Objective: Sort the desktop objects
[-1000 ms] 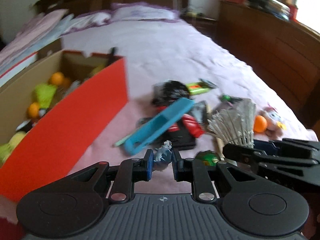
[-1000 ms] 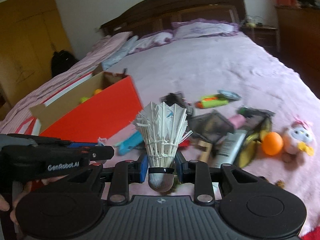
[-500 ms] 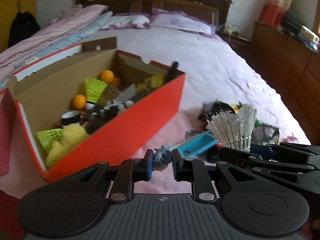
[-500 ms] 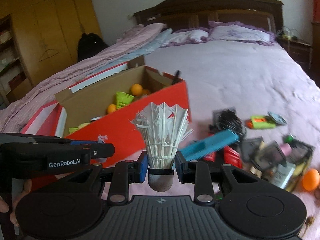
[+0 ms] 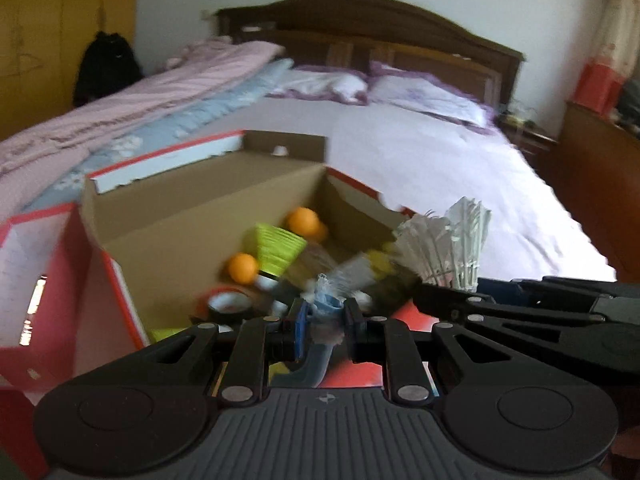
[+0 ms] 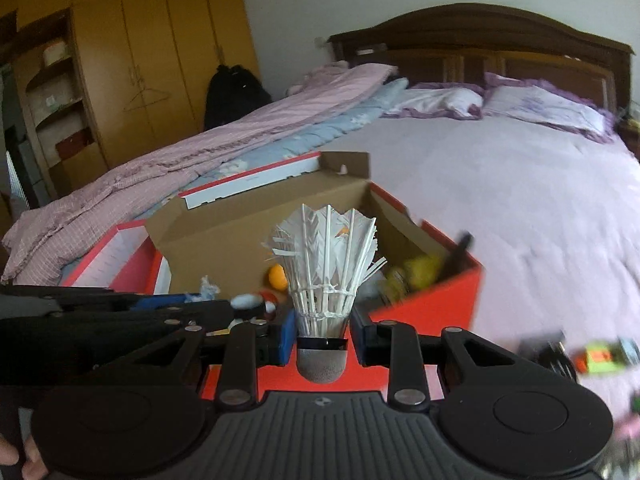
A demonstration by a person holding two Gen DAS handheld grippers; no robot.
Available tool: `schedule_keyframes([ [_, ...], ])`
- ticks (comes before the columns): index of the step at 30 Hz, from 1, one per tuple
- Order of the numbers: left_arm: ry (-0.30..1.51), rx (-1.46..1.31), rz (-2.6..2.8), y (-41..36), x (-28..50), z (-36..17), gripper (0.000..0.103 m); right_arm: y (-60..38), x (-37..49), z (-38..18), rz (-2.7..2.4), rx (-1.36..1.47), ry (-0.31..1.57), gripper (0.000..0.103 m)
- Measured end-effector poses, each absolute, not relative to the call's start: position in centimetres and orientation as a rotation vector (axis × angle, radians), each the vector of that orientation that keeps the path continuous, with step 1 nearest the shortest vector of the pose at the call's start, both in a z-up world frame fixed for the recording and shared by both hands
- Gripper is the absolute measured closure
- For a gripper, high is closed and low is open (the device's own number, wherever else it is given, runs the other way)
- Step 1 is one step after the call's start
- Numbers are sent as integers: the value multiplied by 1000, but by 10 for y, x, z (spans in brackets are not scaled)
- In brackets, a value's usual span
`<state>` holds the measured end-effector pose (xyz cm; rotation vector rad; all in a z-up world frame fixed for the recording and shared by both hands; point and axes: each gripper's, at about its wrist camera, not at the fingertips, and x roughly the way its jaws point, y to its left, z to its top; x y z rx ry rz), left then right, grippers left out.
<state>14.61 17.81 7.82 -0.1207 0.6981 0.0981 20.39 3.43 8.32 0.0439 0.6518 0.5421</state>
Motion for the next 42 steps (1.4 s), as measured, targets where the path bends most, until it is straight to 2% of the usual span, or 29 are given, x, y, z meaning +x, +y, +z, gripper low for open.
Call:
schedule_keyframes([
  [3, 722, -155, 146, 190, 157, 76, 55, 50, 230, 83, 529, 41, 690, 69],
  [6, 720, -179, 172, 197, 156, 74, 39, 52, 238, 83, 497, 50, 701, 66],
  [9, 726, -199, 171, 197, 149, 69, 29, 43, 231, 81, 489, 58, 691, 61],
  [15, 762, -203, 172, 182, 135, 58, 20, 25, 211, 73, 440, 55, 702, 57],
  [20, 781, -189, 192, 166, 120, 52, 20, 7, 185, 64, 355, 42, 757, 45],
  [26, 815, -157, 201, 149, 109, 47, 19, -7, 162, 60, 337, 25, 768, 40],
  [30, 816, -140, 217, 143, 101, 50, 14, -12, 151, 66, 344, 28, 748, 36],
  [33, 815, -129, 226, 140, 97, 53, 10, -16, 144, 71, 350, 31, 732, 33],
  [42, 809, -110, 237, 134, 88, 58, 8, -24, 127, 84, 359, 33, 696, 32],
])
